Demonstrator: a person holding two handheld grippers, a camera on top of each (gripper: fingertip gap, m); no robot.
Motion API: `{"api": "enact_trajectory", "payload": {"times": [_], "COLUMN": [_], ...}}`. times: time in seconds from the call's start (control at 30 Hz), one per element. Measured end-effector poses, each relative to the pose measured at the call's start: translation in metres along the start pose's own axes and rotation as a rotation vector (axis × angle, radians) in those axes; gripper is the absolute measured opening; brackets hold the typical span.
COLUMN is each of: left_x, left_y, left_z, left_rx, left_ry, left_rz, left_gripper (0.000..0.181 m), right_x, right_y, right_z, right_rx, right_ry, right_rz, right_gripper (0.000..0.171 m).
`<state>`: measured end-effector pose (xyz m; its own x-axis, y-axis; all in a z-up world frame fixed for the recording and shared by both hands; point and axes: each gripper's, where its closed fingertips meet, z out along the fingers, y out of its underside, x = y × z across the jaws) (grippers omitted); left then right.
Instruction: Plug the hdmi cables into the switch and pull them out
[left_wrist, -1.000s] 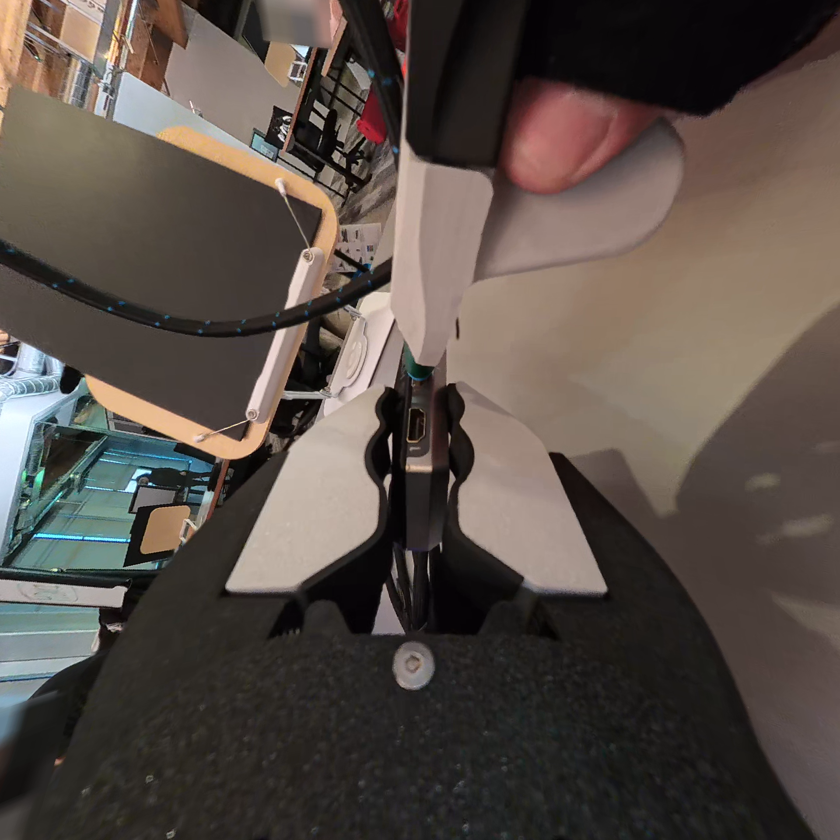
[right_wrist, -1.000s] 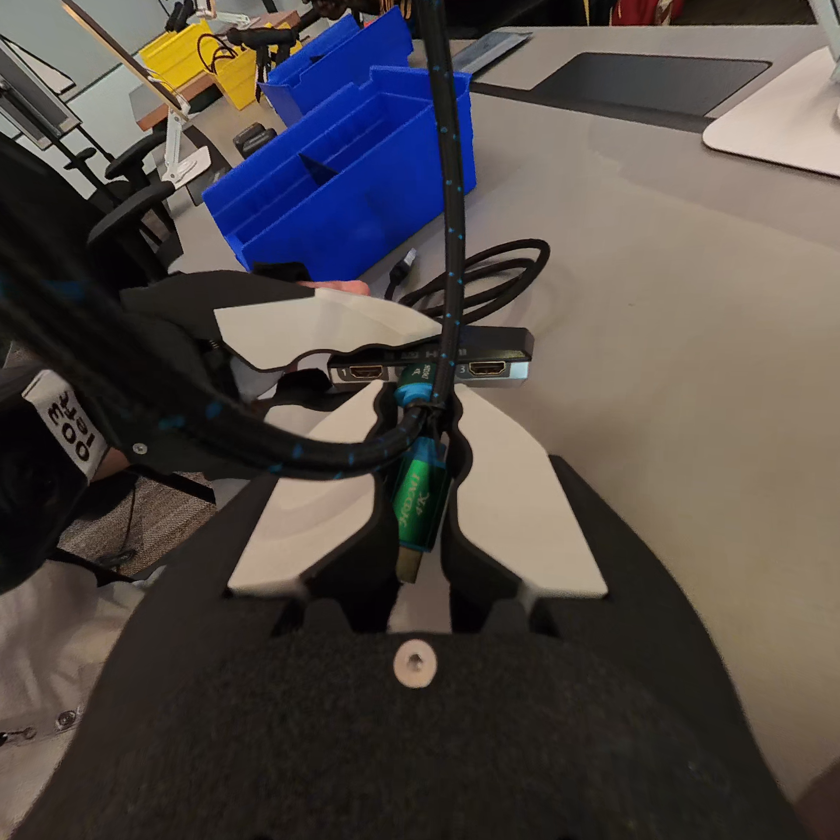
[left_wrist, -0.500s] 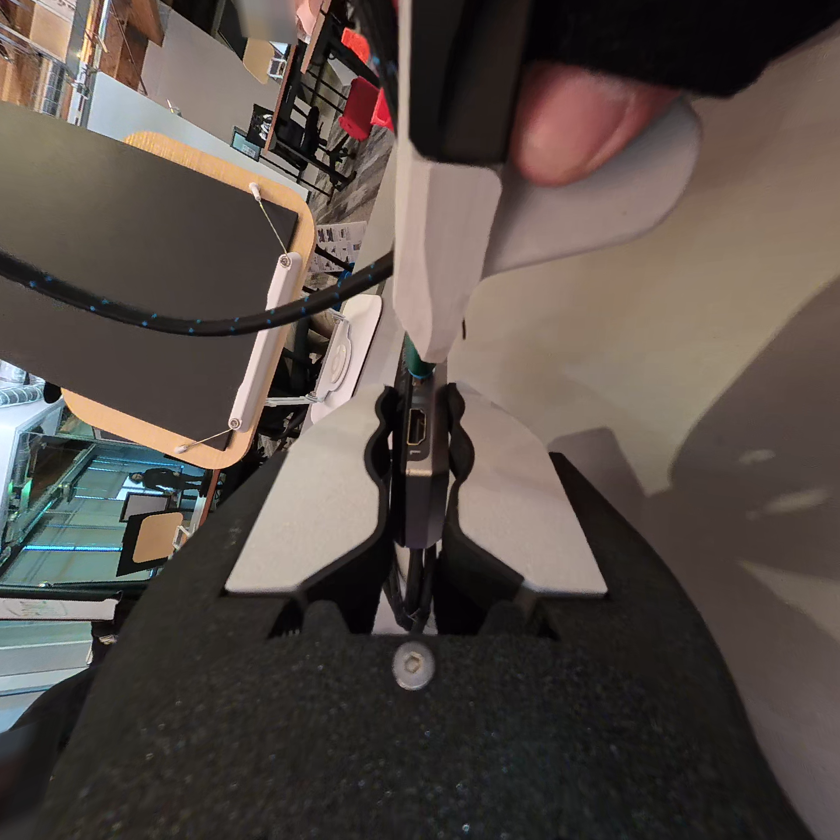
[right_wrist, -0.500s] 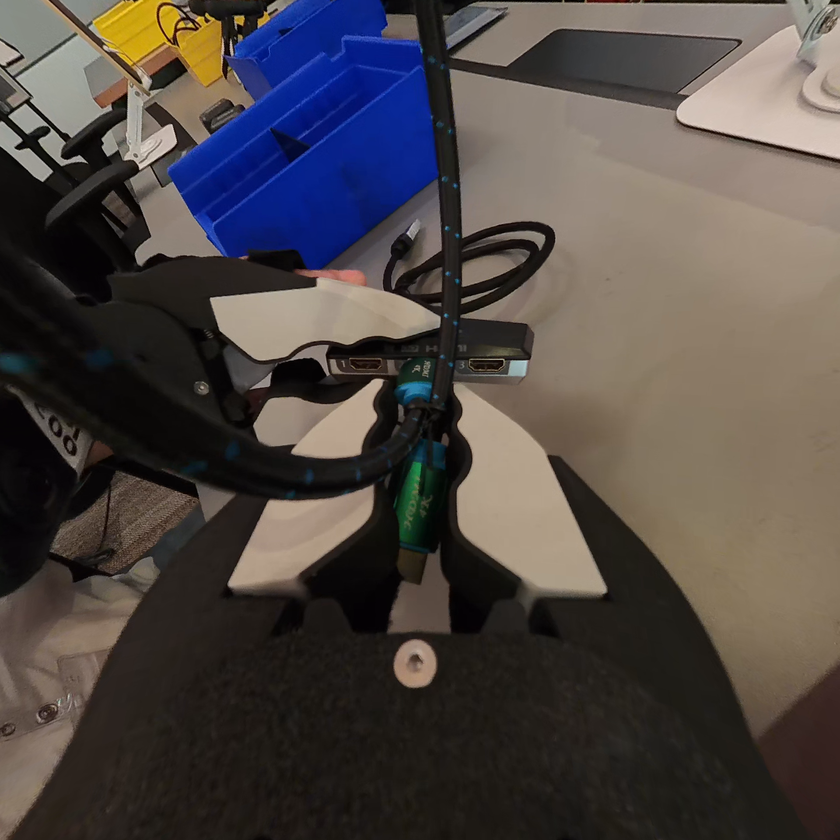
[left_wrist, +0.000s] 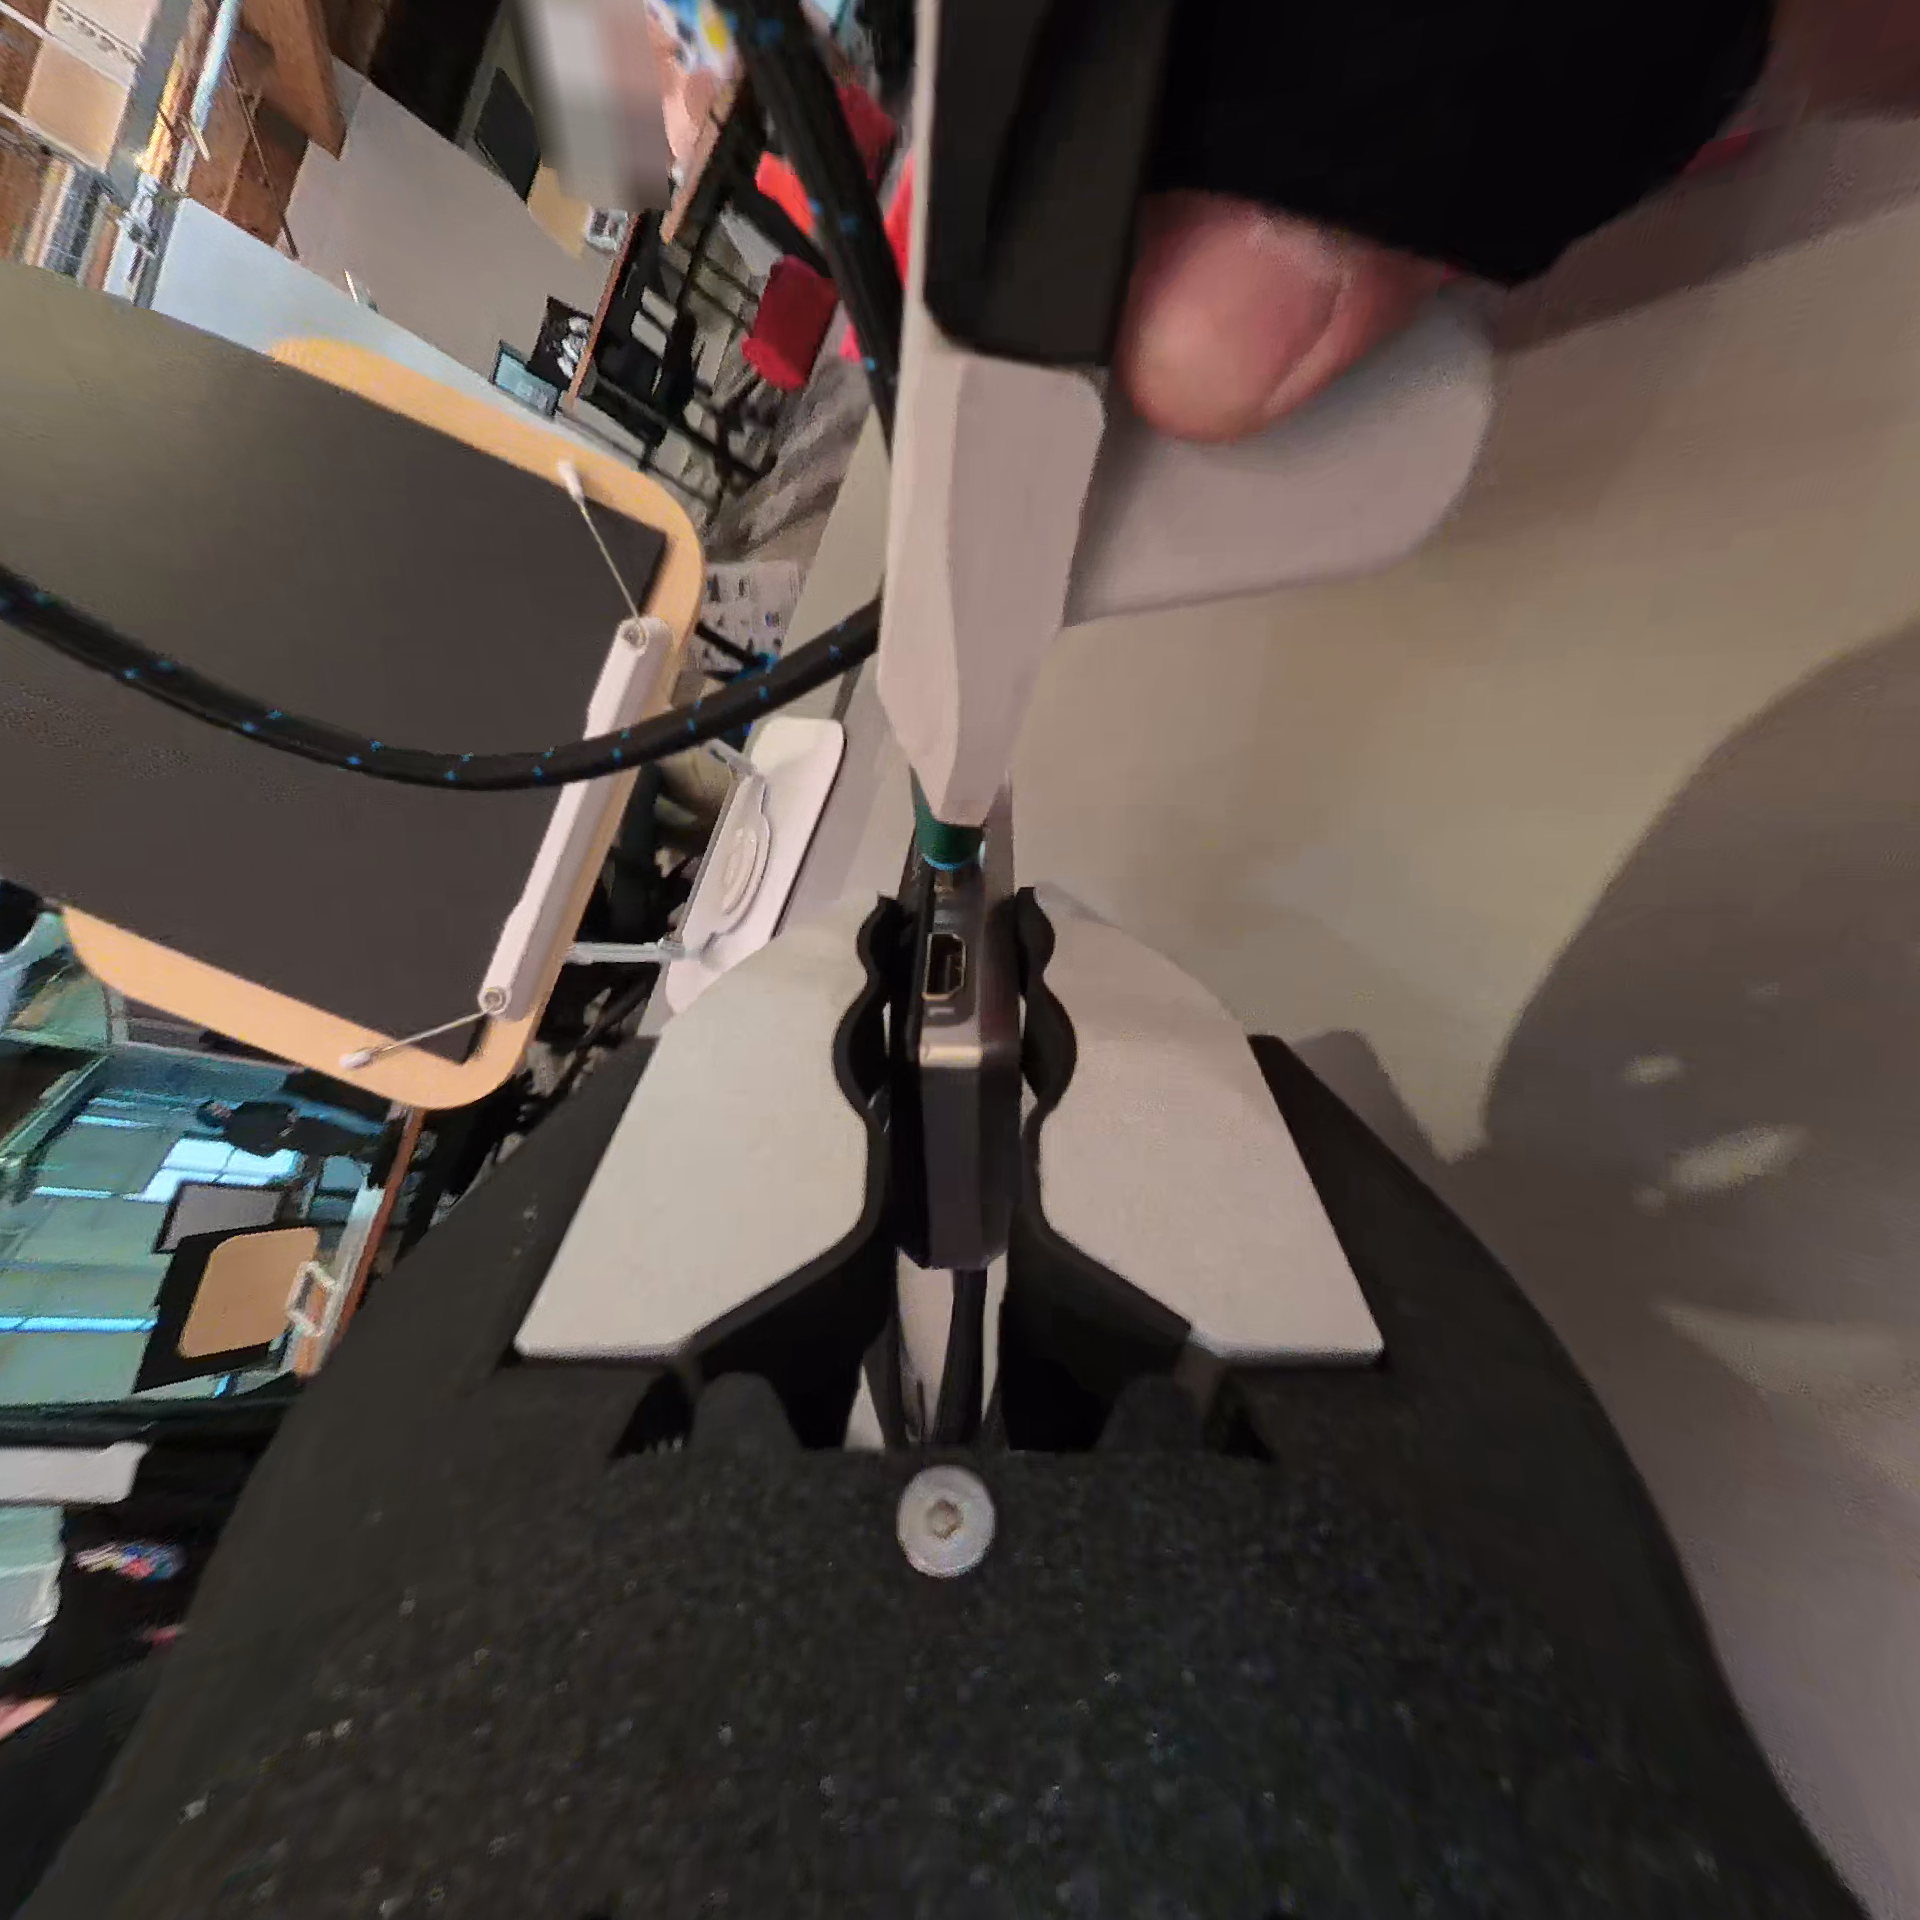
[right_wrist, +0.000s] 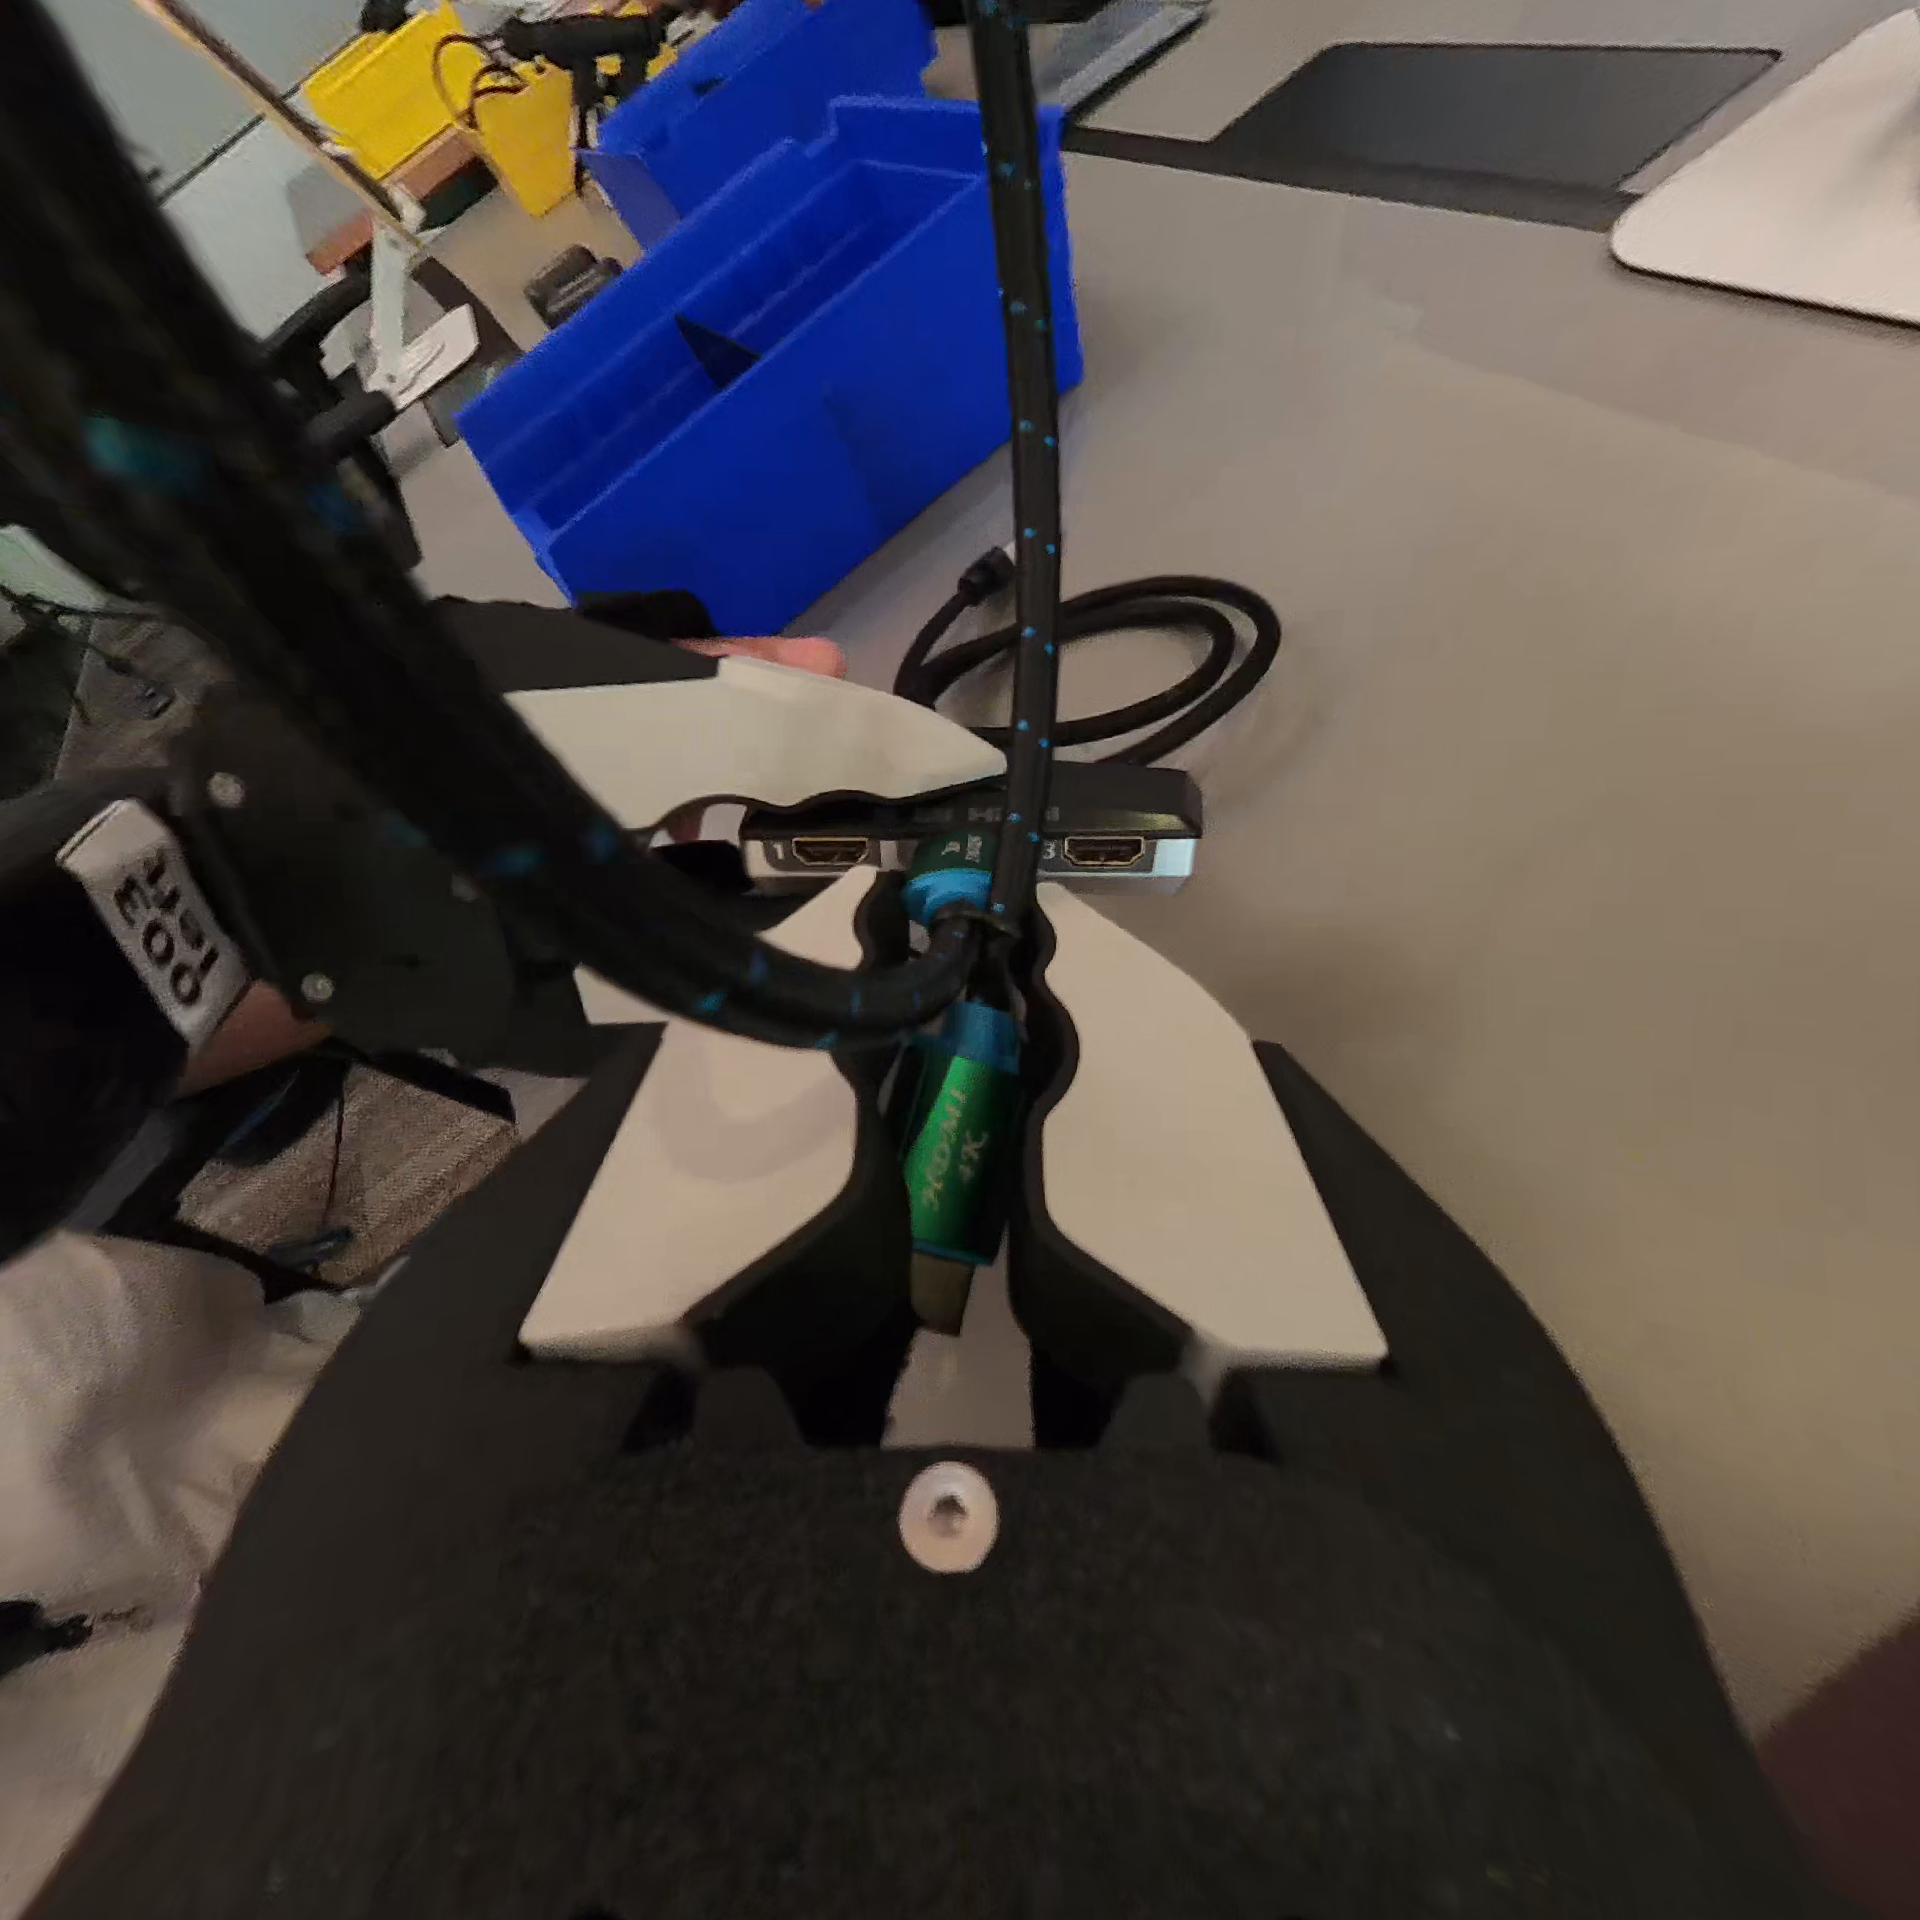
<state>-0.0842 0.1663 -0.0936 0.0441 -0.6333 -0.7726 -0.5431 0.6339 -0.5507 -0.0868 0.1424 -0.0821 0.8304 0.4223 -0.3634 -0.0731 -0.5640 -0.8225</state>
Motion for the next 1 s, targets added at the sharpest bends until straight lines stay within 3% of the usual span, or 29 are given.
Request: {"api": "enact_trajectory", "payload": {"times": [0.2, 0.37, 0.47, 0.5, 0.67, 0.83, 0.93, 1.0], "left_x": [-0.002, 0.001, -0.008, -0.006, 0.013, 0.010, 0.011, 0.013], "left_y": [-0.005, 0.006, 0.011, 0.010, 0.003, 0.017, 0.017, 0.015], "left_z": [-0.010, -0.006, -0.009, -0.010, -0.023, -0.034, -0.036, -0.033], "left_rx": [0.077, 0.020, 0.018, 0.039, 0.096, 0.028, 0.019, -0.006], "left_ry": [-0.051, -0.015, 0.019, 0.080, 0.431, 0.589, 0.683, 0.718], "left_rz": [0.054, 0.018, -0.043, -0.085, -0.219, -0.280, -0.293, -0.258], "left_gripper": [0.022, 0.022, 0.022, 0.022, 0.021, 0.021, 0.021, 0.021], "right_x": [-0.008, -0.004, -0.009, -0.009, -0.021, -0.006, -0.038, -0.063], "right_y": [-0.004, 0.002, -0.001, -0.003, -0.006, -0.021, -0.039, -0.042], "right_z": [-0.009, -0.004, -0.011, -0.013, -0.016, -0.067, -0.088, -0.075], "right_rx": [-0.002, -0.032, 0.033, 0.057, 0.047, -0.017, 0.000, -0.036], "right_ry": [-0.257, -0.222, -0.226, -0.212, -0.201, -0.060, -0.126, -0.192], "right_rz": [-0.001, -0.070, -0.149, -0.203, -0.453, -0.553, -0.623, -0.686], "right_gripper": [0.019, 0.020, 0.043, 0.052, 0.055, 0.049, 0.039, 0.039]}}
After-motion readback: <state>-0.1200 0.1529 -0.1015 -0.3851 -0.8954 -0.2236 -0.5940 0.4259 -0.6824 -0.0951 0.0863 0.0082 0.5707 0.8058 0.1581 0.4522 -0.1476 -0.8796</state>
